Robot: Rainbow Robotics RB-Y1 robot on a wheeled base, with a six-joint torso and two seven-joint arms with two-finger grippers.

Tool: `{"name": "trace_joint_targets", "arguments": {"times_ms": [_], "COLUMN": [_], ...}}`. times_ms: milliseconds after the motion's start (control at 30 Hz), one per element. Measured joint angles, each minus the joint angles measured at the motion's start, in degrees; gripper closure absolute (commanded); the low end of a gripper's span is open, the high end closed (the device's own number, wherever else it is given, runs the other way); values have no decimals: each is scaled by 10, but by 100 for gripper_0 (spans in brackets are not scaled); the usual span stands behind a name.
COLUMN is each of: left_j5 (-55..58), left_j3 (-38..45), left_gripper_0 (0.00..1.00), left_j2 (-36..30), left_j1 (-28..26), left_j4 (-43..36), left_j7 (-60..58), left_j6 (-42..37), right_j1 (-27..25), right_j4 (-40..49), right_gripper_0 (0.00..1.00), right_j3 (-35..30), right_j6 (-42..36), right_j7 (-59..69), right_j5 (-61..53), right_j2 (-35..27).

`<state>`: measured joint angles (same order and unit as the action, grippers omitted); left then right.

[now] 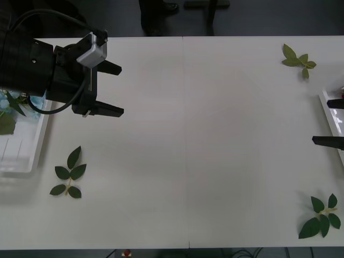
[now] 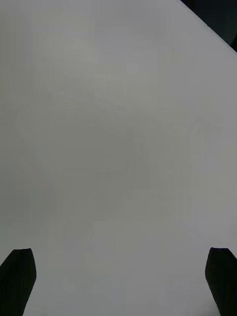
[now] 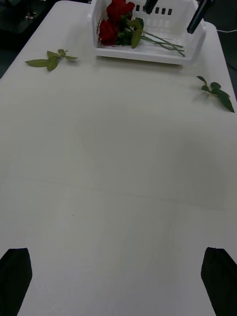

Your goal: Place the red flowers into the right box and the blue flowers into the left box. If a person shows an open palm, hand one flower to the person first, then continue sorting.

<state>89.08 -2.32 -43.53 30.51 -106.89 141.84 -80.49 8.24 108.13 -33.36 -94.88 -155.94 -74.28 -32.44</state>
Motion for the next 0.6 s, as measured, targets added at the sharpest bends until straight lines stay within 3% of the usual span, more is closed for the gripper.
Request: {"name": "trace_joint_targets", "arguments": {"times_ms": [267, 600], "left_j5": [-3, -3], "left_j3": [14, 14], "left_gripper_0": [0, 0], "left_j2": [0, 0], "left_j1": [0, 0], "left_j4": [0, 0], "left_j7": [-13, -13], "left_j6": [0, 0], "right_j1": [63, 79], "right_j4": [0, 0], "right_gripper_0": [0, 0], "right_j3": [34, 74], "right_j6": [-50, -50], "right_j7": [0, 0], "right_j5": [0, 0], "right_j2": [19, 19]}}
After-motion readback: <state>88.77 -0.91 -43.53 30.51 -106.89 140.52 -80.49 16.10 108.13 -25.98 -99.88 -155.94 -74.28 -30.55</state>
